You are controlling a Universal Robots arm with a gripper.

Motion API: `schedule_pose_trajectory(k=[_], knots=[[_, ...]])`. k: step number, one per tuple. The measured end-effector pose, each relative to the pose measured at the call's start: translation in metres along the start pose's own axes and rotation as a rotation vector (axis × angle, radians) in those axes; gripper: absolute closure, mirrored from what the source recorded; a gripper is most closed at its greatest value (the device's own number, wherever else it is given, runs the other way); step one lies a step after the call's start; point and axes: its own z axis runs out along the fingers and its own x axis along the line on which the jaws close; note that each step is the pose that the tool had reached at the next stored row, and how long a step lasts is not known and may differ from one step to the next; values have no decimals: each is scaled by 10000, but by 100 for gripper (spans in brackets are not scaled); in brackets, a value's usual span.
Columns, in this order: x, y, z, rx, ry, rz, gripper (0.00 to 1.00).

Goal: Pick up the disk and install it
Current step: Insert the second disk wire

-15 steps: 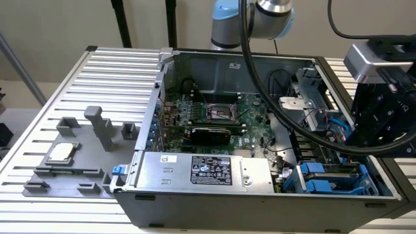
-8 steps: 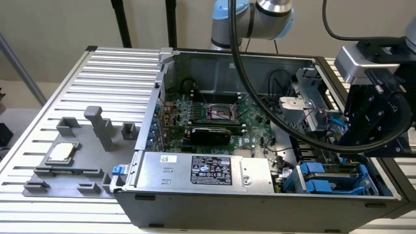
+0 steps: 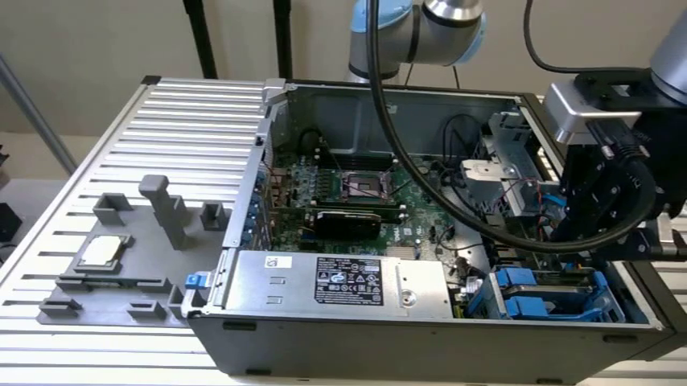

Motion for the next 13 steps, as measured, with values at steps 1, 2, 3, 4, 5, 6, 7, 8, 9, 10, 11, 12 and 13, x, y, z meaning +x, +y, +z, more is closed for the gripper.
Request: schedule_pose_trajectory(k=[1, 2, 3, 4, 5, 6, 7, 8, 9, 10, 11, 12, 13], knots=[[-1, 2, 4, 0, 14, 0, 100], [-2, 3, 8, 1, 26, -1, 100], [-3, 5, 11, 2, 38, -1, 100], [-3, 6, 15, 3, 48, -1, 100], [-4, 7, 18, 3, 57, -2, 100], [-3, 10, 21, 4, 62, -1, 100], [-3, 15, 23, 4, 64, 0, 100], [-3, 22, 23, 4, 66, -1, 100], [-2, 39, 22, 4, 68, -2, 100], [-1, 61, 24, 4, 66, -2, 100], [1, 85, 26, 5, 65, -2, 100], [2, 104, 31, 12, 64, -2, 100], [3, 120, 42, 33, 61, -2, 100]])
